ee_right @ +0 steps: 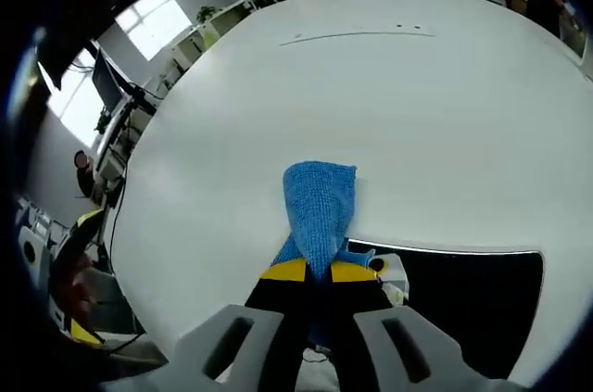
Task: Wipe the mirror surface with the cleaning cloth until all visible marks leave the cleaned area.
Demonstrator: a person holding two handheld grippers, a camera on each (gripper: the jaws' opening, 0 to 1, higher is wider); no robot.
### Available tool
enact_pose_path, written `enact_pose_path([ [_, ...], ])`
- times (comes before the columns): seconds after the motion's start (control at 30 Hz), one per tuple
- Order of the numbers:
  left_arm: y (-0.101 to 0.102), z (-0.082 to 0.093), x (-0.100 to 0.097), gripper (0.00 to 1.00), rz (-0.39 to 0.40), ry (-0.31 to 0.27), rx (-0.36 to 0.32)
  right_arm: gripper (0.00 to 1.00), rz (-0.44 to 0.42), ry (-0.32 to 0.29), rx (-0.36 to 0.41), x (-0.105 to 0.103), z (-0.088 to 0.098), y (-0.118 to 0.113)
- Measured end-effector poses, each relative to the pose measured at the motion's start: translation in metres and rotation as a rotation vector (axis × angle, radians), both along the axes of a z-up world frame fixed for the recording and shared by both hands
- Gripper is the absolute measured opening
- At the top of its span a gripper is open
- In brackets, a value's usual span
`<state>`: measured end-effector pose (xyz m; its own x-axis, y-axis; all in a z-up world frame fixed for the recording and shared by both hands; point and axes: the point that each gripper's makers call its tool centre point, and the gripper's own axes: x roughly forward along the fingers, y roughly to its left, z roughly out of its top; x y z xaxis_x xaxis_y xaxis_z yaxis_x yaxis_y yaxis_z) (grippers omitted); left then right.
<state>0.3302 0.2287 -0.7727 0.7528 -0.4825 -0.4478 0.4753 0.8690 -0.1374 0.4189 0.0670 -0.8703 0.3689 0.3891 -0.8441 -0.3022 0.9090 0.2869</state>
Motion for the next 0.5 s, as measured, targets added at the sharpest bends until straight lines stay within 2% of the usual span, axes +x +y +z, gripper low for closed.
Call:
enact_pose_path([
  [0.13,0.004,-0.003,0.001,0.99,0.015,0.005,0.002,0.01,0.007,0.0,-0.003,0.001,0.0,0.002],
  [0.4,0.008,0.003,0.002,0.99,0.016,-0.011,0.009,0.01,0.012,-0.007,-0.014,0.003,-0.003,0.002],
  [0.5,0.011,0.007,0.003,0.99,0.033,-0.021,0.008,0.0,0.011,-0.002,-0.017,-0.003,-0.001,0.002],
])
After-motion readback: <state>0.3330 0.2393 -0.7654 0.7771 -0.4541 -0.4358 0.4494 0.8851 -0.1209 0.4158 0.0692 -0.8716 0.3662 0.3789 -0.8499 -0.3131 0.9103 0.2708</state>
